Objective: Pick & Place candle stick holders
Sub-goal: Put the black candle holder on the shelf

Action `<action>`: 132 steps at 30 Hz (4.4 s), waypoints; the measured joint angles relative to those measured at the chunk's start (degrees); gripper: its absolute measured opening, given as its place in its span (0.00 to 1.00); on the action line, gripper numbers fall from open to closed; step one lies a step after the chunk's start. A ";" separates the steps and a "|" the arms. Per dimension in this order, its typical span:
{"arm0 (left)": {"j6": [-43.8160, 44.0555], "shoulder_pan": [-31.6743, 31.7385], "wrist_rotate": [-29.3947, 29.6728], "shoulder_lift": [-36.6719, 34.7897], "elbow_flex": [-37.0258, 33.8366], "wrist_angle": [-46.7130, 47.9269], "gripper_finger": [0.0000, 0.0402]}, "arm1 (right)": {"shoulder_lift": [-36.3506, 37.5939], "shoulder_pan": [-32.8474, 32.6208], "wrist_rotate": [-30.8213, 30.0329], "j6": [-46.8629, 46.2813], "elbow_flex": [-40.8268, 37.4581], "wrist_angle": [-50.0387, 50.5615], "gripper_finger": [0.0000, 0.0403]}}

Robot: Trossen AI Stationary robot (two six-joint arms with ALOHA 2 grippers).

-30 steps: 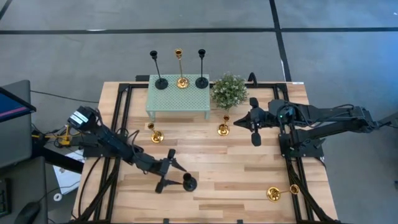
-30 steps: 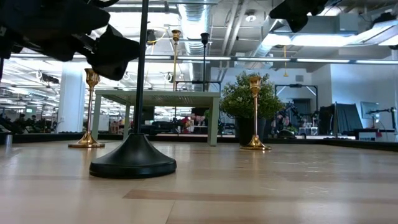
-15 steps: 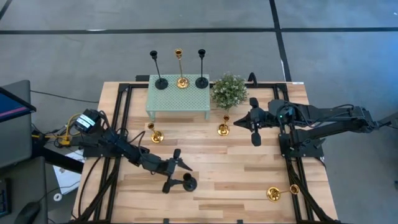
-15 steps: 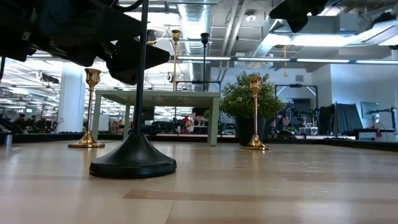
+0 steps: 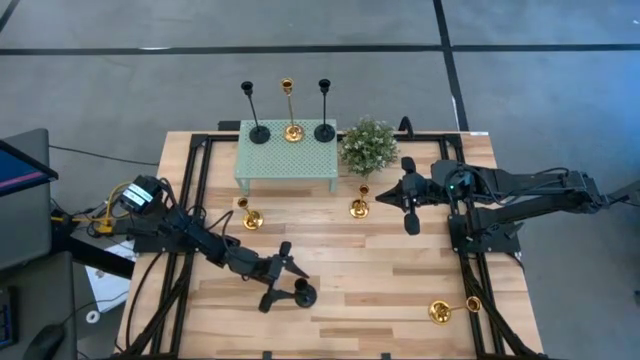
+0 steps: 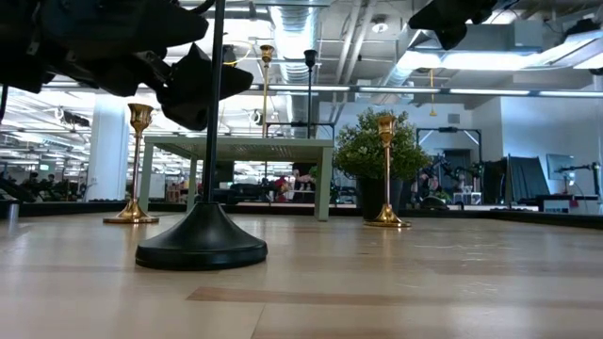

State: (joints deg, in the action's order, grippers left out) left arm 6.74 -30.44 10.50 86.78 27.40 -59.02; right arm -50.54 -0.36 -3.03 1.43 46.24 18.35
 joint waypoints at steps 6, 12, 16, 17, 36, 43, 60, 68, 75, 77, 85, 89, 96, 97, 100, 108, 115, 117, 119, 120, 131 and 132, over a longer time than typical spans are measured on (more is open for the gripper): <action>-0.01 0.00 0.02 0.00 1.00 -0.17 0.67 | 0.00 0.00 0.00 0.00 0.00 0.00 0.00; -0.04 0.00 0.02 0.00 1.27 -0.14 0.63 | 0.00 0.00 0.00 0.01 0.00 0.09 0.00; -0.29 0.00 0.07 0.00 1.27 -0.14 0.52 | 0.00 0.00 -0.02 0.00 0.00 0.11 0.00; -0.33 0.00 0.07 0.00 1.27 -0.12 0.48 | 0.00 0.00 0.00 0.00 0.00 0.17 0.00; -3.08 1.06 0.28 -0.02 1.27 0.21 0.04 | 0.00 0.00 0.00 0.00 0.00 1.36 0.00; -3.13 1.27 0.41 -0.02 1.27 0.21 0.03 | 0.00 0.00 -0.02 0.00 0.00 1.36 0.00; -0.33 1.21 9.00 -20.04 1.27 19.59 0.03 | 0.00 0.00 0.00 0.00 0.00 2.12 0.00; -6.46 1.70 15.09 -30.52 1.88 28.30 0.03 | -0.02 0.00 0.00 0.02 0.01 2.66 0.00; -14.14 6.55 16.91 -34.23 8.68 34.81 0.03 | -0.02 0.04 -0.02 0.02 0.02 2.63 0.00; -15.77 8.89 18.45 -34.22 11.43 38.40 0.03 | -0.02 0.04 -0.02 0.02 0.02 2.67 0.00; -18.53 20.61 24.48 -33.55 21.39 50.18 0.03 | -0.02 0.04 -0.02 0.02 0.04 5.22 0.00; -18.53 25.76 22.56 -34.28 22.06 51.06 0.04 | -0.02 0.04 -0.02 0.02 0.04 6.45 0.00; -18.51 32.84 20.52 -34.36 22.14 51.15 0.03 | -0.02 0.00 -0.02 0.00 0.04 6.87 0.00; -18.51 33.63 20.54 -34.36 22.14 51.27 0.03 | -0.02 0.00 -0.02 0.00 0.04 7.07 0.00; -18.51 35.57 20.50 -34.74 22.14 51.48 0.03 | -0.02 0.00 -0.02 0.00 0.04 7.27 0.00; -14.64 41.62 18.10 -36.02 21.25 52.82 0.03 | -0.02 0.00 -0.02 -0.01 0.04 7.62 0.00; -12.01 44.96 16.14 -36.80 19.53 54.07 0.03 | -0.02 0.00 -0.02 -0.02 0.04 8.03 0.00; -11.57 45.57 16.18 -37.25 19.30 54.30 0.03 | -0.02 0.00 -0.02 -0.03 0.04 8.03 0.00; -10.85 46.23 16.08 -37.65 19.30 54.28 0.03 | -0.02 0.00 -0.02 -0.02 0.02 8.29 0.00; -10.78 46.64 16.07 -37.77 19.30 54.38 0.03 | -0.02 0.00 -0.02 -0.07 0.03 8.37 0.00; -6.10 53.06 7.86 -38.03 19.30 55.68 0.03 | -0.02 0.00 -0.02 -1.07 0.02 8.74 0.00; -5.73 53.55 7.35 -38.03 19.30 55.77 0.03 | -0.02 0.00 -0.02 -1.07 0.02 8.74 0.00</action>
State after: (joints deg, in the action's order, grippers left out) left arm 1.02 23.11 17.85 48.75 46.70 -3.25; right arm -50.57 -0.36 -3.05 0.36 46.26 27.09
